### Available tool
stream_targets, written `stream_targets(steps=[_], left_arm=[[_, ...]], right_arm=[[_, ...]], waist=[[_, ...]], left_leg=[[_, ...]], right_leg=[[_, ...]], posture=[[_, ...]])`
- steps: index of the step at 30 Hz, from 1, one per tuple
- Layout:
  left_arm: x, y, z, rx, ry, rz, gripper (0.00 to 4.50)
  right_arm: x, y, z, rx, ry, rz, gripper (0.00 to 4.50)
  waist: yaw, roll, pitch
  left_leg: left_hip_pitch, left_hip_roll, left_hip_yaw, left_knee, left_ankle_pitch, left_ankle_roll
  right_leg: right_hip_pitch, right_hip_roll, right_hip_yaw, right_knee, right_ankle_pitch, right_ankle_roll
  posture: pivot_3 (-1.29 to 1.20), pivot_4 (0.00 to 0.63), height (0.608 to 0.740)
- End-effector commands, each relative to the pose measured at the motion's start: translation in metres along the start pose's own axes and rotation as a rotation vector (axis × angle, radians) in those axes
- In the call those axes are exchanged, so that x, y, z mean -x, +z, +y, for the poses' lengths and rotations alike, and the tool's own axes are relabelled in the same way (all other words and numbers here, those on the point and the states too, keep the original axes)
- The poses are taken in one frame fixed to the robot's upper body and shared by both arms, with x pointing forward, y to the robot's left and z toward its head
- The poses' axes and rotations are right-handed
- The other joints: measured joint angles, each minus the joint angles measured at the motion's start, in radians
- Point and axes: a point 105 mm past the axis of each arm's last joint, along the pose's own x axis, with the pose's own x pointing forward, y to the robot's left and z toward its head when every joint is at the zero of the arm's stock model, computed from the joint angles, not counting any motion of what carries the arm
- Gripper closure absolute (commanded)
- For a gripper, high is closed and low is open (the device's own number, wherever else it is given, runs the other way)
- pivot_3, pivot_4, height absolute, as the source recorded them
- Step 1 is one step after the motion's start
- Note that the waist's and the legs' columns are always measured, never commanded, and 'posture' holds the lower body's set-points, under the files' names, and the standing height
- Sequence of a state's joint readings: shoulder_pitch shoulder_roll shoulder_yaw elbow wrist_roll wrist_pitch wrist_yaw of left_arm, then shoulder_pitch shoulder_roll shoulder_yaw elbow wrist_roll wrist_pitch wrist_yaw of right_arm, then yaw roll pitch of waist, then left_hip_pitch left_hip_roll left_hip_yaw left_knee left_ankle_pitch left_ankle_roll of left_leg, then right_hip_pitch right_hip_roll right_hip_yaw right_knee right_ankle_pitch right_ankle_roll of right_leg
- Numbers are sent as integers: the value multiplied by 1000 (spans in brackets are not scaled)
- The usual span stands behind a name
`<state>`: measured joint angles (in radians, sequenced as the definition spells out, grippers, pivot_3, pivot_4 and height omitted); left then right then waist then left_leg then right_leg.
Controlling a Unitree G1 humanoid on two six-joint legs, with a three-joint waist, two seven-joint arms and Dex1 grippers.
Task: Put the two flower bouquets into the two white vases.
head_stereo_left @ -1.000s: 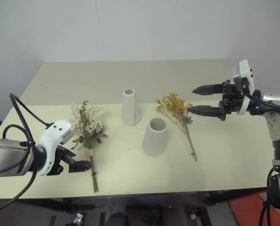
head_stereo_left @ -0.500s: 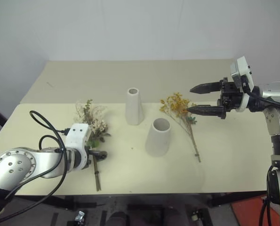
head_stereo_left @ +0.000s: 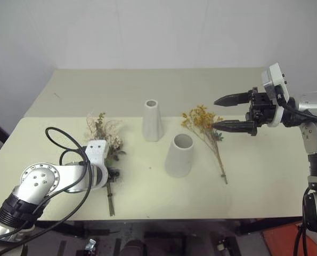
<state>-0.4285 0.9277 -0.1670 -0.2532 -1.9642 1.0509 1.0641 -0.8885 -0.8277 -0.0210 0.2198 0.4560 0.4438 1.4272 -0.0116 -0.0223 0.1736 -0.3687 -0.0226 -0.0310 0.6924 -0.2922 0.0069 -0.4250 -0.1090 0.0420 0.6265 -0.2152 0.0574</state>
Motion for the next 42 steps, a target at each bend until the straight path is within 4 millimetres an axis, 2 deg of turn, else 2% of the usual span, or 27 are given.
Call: stream_targets(steps=[1,4,5,9,15,17,24,27,35,42], left_arm=[[-4,-5,0,11,-1,29,3379],[-4,-4,4,29,22,25,4293],[-3,-3,5,33,31,21,4382],[3,6,15,29,63,-7,4382],[27,53,43,54,206,-223,4382],[37,70,44,28,200,-321,4382],[87,133,21,-112,63,-748,4382],[99,155,17,-141,12,-877,4382],[124,198,-20,-179,-279,-1086,4382],[139,231,-54,-320,-471,-1181,4382]], right_arm=[[6,14,4,45,11,-30,0],[5,14,5,45,17,-32,0],[5,14,5,45,17,-32,0],[4,13,5,46,20,-34,0],[1,11,4,43,28,-36,0],[0,9,3,39,29,-33,0],[-4,4,-6,15,-32,-45,0],[-7,0,-15,-4,-87,-45,0],[-15,-6,-35,-12,-222,-47,0],[-20,-4,-39,-2,-291,-79,0]], waist=[[0,0,0],[0,0,0],[1,0,0],[0,0,0],[-2,0,0],[-1,0,0],[-1,0,0],[-1,0,0],[-2,-1,0],[-3,-1,1]], left_leg=[[0,0,0,0,0,0],[0,0,0,0,0,0],[0,0,0,0,0,0],[0,0,0,0,0,-1],[0,0,0,0,0,-1],[-1,0,0,0,1,-2],[-3,0,4,0,2,-4],[-3,0,6,0,2,-4],[-4,0,6,1,3,-4],[-8,0,5,2,3,-4]], right_leg=[[0,0,0,0,0,0],[0,0,0,0,0,0],[1,0,0,0,0,0],[0,0,0,0,0,0],[-1,0,0,0,0,0],[0,0,-1,-1,0,0],[0,0,-3,-2,0,0],[0,1,-3,-2,0,0],[0,1,-4,-1,0,0],[-2,1,-6,0,0,1]], posture=[[0,150,740],[0,150,740],[0,150,740],[0,150,740],[0,150,740],[0,150,740],[0,150,740],[0,150,740],[0,150,740],[0,150,740]])
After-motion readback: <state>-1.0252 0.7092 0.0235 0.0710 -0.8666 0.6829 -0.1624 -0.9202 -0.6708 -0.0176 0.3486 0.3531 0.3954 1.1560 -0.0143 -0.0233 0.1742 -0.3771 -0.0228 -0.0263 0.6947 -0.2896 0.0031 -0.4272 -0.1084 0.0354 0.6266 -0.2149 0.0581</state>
